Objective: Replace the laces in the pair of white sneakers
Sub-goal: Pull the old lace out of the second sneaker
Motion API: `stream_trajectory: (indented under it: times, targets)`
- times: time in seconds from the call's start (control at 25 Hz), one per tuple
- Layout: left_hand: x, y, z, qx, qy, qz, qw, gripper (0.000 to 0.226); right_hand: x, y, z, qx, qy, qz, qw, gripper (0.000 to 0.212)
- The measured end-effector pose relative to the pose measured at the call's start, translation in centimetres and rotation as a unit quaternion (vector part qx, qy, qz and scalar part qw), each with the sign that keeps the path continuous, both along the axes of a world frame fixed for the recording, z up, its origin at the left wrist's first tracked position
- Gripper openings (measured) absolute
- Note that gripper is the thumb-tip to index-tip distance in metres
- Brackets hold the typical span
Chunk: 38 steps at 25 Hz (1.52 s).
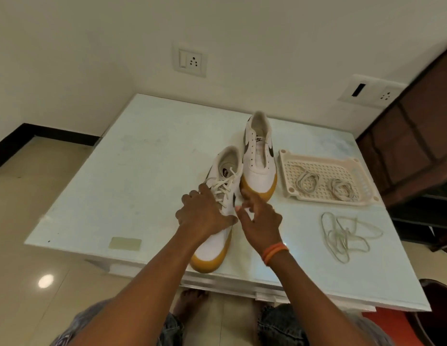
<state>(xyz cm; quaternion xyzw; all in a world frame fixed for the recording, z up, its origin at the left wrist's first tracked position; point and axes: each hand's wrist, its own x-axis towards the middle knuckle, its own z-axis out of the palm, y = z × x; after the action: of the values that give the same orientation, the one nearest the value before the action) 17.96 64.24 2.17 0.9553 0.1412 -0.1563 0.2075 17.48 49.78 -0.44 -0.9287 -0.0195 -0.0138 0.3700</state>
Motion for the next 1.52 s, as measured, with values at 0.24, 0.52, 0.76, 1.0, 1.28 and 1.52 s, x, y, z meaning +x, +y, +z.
stream_trajectory:
  times: [0.24, 0.52, 0.76, 1.0, 1.28, 1.52]
  targets:
    - [-5.9, -3.2, 0.9, -0.066, 0.017, -0.005, 0.998, 0.116, -5.5, -4.0, 0.4, 0.039, 0.121, 0.029, 0.992, 0.019]
    - [-7.4, -2.3, 3.1, -0.076, 0.041, -0.088, 0.992, 0.089, -5.3, -7.0, 2.0, 0.091, 0.14, 0.02, 0.986, 0.006]
    - [-4.3, -2.6, 3.6, -0.051, -0.197, -0.083, 0.975, 0.029, -1.7, -5.0, 1.5, 0.147, 0.02, -0.027, 0.989, 0.02]
    - [-2.7, -3.3, 2.8, -0.001, -0.187, -0.093, 0.978, 0.014, -1.2, -2.0, 0.3, 0.106, -0.06, -0.044, 0.992, 0.011]
    - [-2.7, -3.2, 2.3, 0.002, -0.135, -0.141, 0.981, 0.023, -1.1, -2.2, 0.2, 0.113, -0.057, -0.041, 0.991, 0.004]
    - [-0.4, -2.8, 3.2, -0.221, 0.034, -0.022, 0.974, 0.011, -1.0, -2.8, 2.5, 0.414, 0.175, -0.021, 0.893, 0.017]
